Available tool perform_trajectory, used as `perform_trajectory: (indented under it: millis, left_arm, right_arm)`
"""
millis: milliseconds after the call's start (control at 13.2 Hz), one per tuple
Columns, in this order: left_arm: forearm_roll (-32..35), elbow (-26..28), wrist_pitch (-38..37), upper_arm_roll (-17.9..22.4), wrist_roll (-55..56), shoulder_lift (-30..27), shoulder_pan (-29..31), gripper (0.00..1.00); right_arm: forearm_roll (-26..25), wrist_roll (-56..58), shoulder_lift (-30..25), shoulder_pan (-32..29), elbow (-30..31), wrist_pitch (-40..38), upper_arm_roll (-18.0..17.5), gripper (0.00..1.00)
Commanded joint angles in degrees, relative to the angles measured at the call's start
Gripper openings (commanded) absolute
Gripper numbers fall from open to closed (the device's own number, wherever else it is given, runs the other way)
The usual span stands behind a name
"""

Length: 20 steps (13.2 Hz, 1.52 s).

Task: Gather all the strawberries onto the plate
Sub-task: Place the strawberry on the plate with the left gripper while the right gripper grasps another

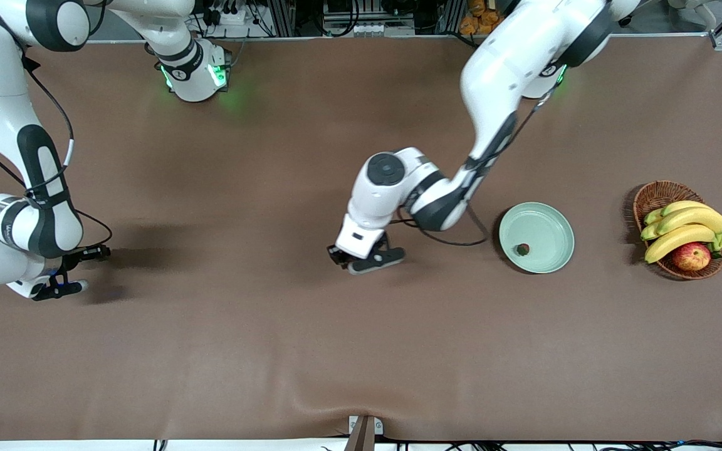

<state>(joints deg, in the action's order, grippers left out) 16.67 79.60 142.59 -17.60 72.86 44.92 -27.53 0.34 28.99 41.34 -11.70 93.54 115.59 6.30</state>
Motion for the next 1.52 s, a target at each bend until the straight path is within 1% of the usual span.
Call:
perform_trajectory:
  millis: [0, 76, 152, 228, 304, 380, 456, 532, 684, 760, 836, 912, 988, 1064, 1216, 1292, 1444]
  left_arm:
    - [-0.32, 12.40, -0.39, -5.23, -1.05, -11.67, 8.77, 0.00]
    - [-0.32, 14.42, -0.82, -7.25, -1.23, -14.05, 12.03, 0.00]
    - [-0.32, 15.49, -2.74, -8.05, -1.50, -15.98, 14.15, 0.00]
    - [-0.32, 15.50, -6.50, -8.32, -1.85, -17.66, 15.47, 0.00]
    - [-0.32, 15.50, -10.89, -8.32, -3.42, -18.98, 16.18, 0.00]
    - [-0.32, 15.76, -15.02, -8.32, -4.74, -20.47, 17.06, 0.00]
    - [-0.32, 15.85, -20.11, -8.32, -6.66, -21.36, 18.63, 0.00]
    - [-0.32, 15.85, -24.69, -8.32, -10.16, -21.71, 19.87, 0.00]
    - [-0.41, 17.16, -29.98, -8.41, -14.14, -22.94, 23.29, 0.00]
    - [-0.41, 19.60, -31.14, -8.50, -15.55, -24.34, 24.96, 0.00]
    - [-0.41, 22.85, -31.23, -8.41, -18.26, -25.66, 26.89, 0.00]
    - [-0.33, 25.06, -31.24, -8.41, -20.81, -26.37, 29.09, 0.00]
    - [-0.32, 26.82, -31.15, -8.50, -24.23, -26.72, 31.20, 0.00]
    - [-0.32, 28.23, -31.15, -8.41, -27.31, -26.99, 32.78, 0.00]
    - [-0.32, 30.86, -30.28, -8.41, -31.97, -26.12, 36.30, 0.00]
    - [-0.32, 32.27, -28.44, -8.41, -33.04, -25.41, 38.23, 0.00]
    - [-0.24, 36.22, -23.53, -8.41, -35.32, -24.62, 40.79, 0.13]
  right_arm:
    - [-0.16, 1.34, -0.73, -0.26, -1.24, 0.69, -1.55, 0.00]
    - [0.88, 1.16, -1.08, 1.66, -2.91, 0.52, -2.07, 0.00]
    - [3.77, 0.81, -1.78, 4.20, -4.23, 0.52, -2.25, 0.00]
    - [9.02, -0.76, -2.40, 6.32, -4.42, 0.52, -2.25, 0.00]
    - [15.33, -3.65, -3.10, 8.43, -4.51, 0.34, -2.25, 0.00]
    - [21.66, -7.50, -3.63, 11.58, -4.33, -0.09, -2.25, 0.00]
    - [26.25, -11.28, -3.72, 15.44, -4.24, -0.18, -2.25, 0.00]
    - [28.56, -15.50, -3.81, 19.22, -4.24, -0.19, -2.25, 0.00]
    - [29.19, -22.28, -3.55, 27.13, -4.24, 0.16, -2.25, 0.00]
    - [29.81, -24.83, -3.29, 31.26, -4.24, 0.51, -2.25, 0.00]
    - [32.16, -27.64, -2.85, 34.43, -4.33, 0.87, -2.25, 0.00]
    - [35.84, -28.80, -2.23, 36.99, -4.33, 2.44, -2.25, 0.00]
    - [40.92, -28.90, -1.53, 40.06, -4.16, 5.50, -2.25, 0.00]
    - [43.50, -28.73, -0.92, 43.13, -3.98, 8.05, -2.17, 0.00]
    - [44.22, -28.81, 1.10, 48.59, -4.33, 11.66, -2.17, 0.00]
    - [44.31, -28.90, 1.63, 50.70, -4.42, 13.25, -2.17, 0.00]
    - [45.53, -31.95, 1.73, 53.09, -4.42, 13.88, -2.17, 0.00]
